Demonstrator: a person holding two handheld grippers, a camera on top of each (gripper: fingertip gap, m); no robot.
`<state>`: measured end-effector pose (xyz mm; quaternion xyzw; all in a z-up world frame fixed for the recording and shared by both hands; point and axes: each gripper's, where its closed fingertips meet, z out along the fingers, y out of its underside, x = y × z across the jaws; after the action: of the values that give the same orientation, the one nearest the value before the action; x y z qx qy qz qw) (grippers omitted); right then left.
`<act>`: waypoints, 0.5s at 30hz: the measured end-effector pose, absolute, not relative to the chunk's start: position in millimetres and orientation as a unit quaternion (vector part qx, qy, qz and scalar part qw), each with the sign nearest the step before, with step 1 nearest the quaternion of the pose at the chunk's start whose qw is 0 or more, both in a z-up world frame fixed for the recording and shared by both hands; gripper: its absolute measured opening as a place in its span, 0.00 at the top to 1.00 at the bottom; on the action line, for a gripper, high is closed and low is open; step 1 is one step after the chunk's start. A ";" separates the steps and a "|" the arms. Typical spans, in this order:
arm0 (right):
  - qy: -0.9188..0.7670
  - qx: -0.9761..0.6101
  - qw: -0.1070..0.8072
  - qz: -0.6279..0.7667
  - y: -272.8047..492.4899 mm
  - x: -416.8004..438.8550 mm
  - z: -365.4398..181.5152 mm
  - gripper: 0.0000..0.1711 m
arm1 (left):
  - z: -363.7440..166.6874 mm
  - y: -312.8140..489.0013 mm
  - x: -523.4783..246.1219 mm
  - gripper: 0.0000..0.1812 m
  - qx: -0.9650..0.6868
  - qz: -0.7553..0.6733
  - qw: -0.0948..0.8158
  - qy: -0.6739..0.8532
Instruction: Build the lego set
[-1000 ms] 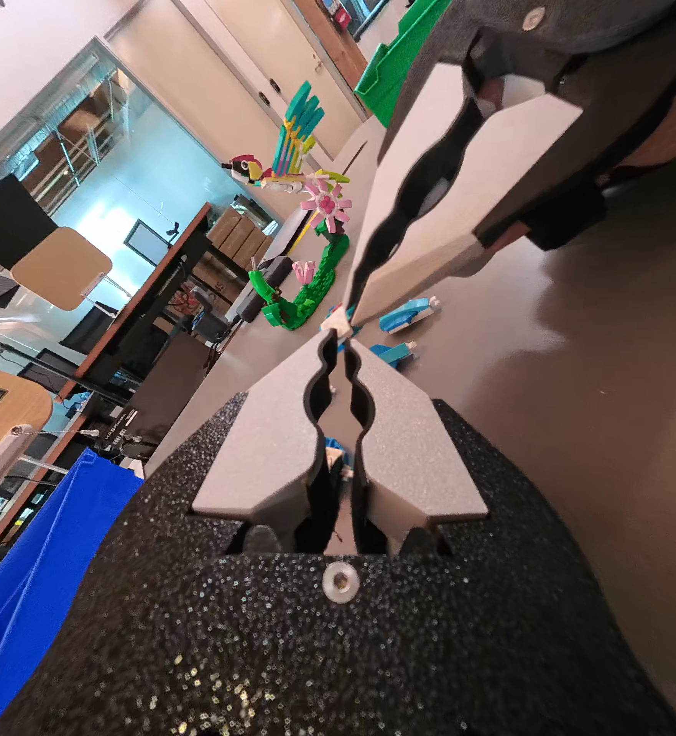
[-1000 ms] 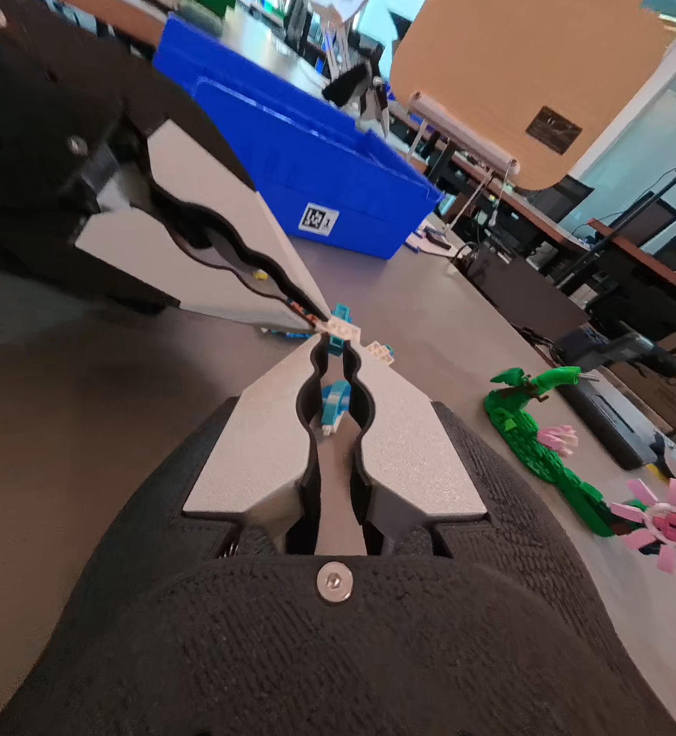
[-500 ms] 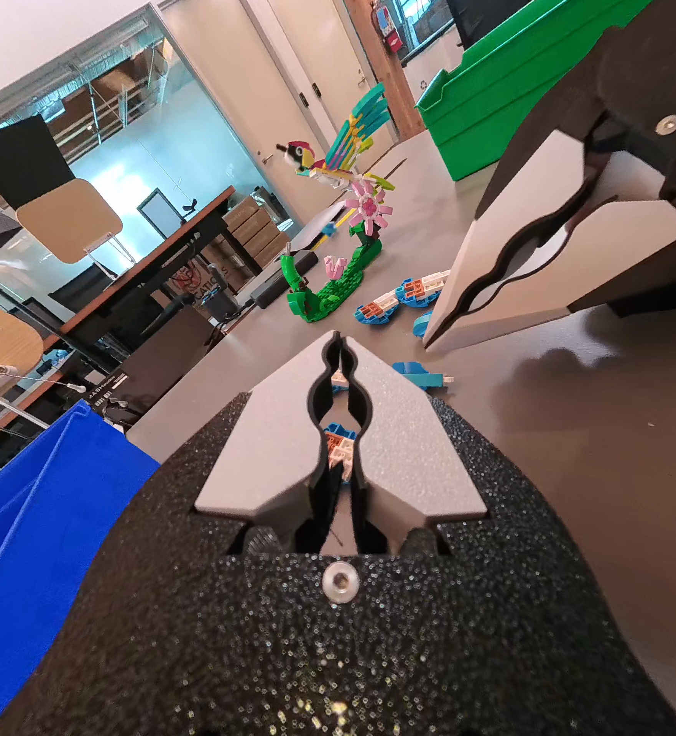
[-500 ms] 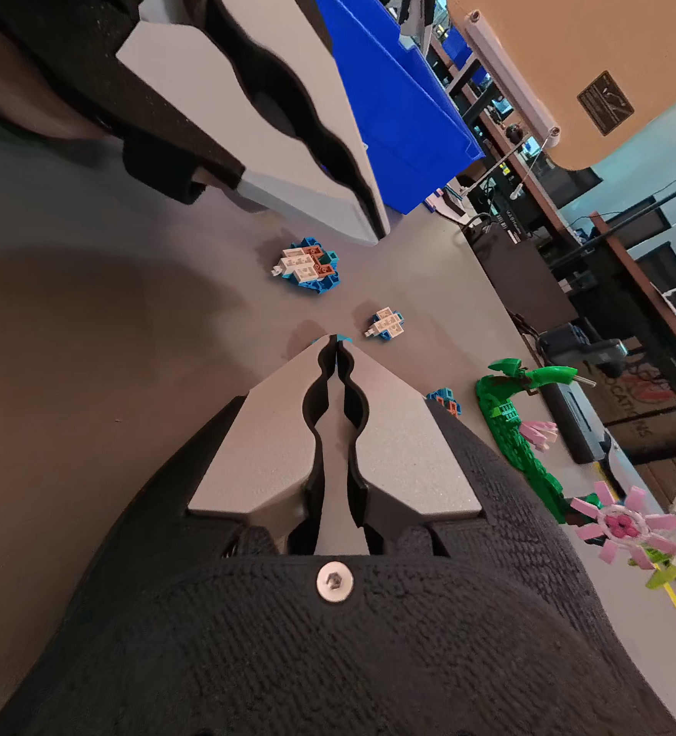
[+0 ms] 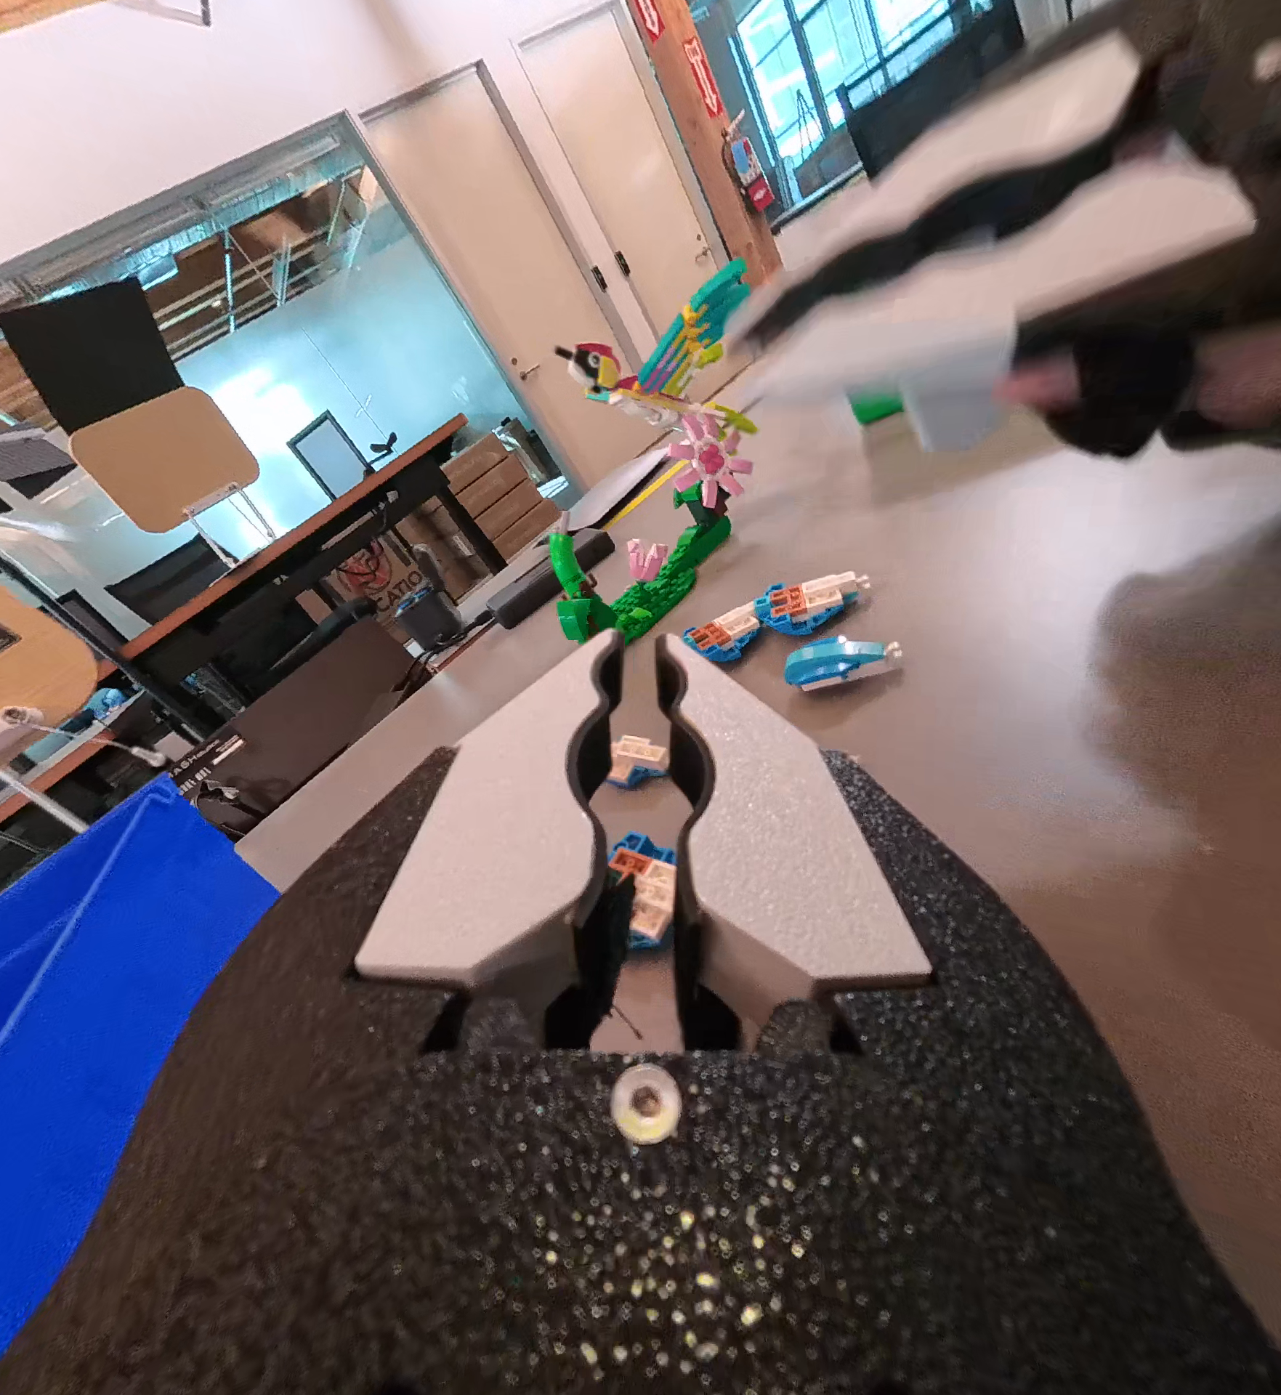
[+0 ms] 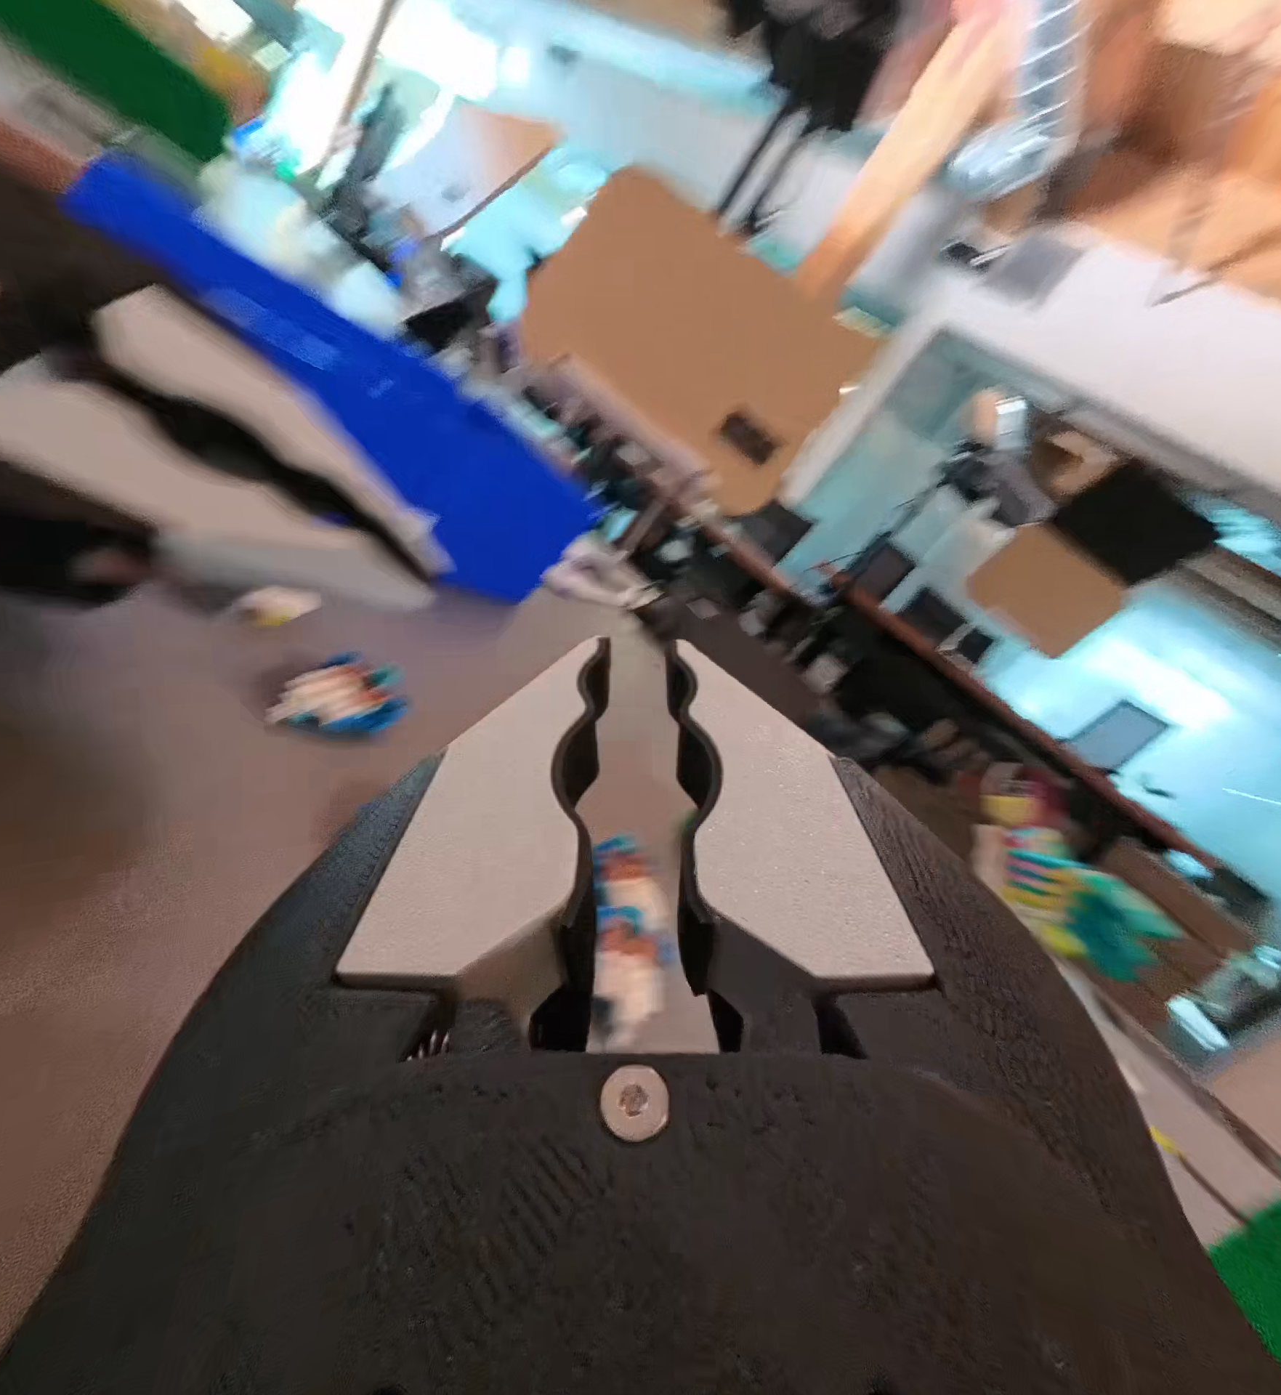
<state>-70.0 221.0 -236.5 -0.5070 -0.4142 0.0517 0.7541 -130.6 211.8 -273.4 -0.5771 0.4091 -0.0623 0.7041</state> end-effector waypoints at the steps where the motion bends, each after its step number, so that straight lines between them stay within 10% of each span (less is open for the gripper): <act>1: -0.378 -0.498 0.779 0.038 230.7 -48.3 -212.7 0.92 | -271.8 212.2 -132.5 0.96 -0.579 -0.068 0.707 0.401; 7: -0.217 -0.624 0.751 0.003 359.1 103.4 -110.1 1.00 | -264.3 217.8 -144.3 1.00 -0.589 -0.074 0.719 0.362; 13: -0.185 -0.860 0.467 0.095 524.1 171.1 -202.6 1.00 | -263.0 224.5 -152.8 1.00 -0.603 -0.091 0.720 0.330; 15: -0.126 -0.907 0.386 0.108 565.4 194.5 -241.0 0.82 | -266.1 227.7 -153.0 1.00 -0.609 -0.081 0.716 0.332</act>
<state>194.5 565.4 -241.0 -0.9075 -0.1259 0.1076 0.3861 -153.0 227.7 -266.1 -0.6090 0.3322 -0.0815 0.7156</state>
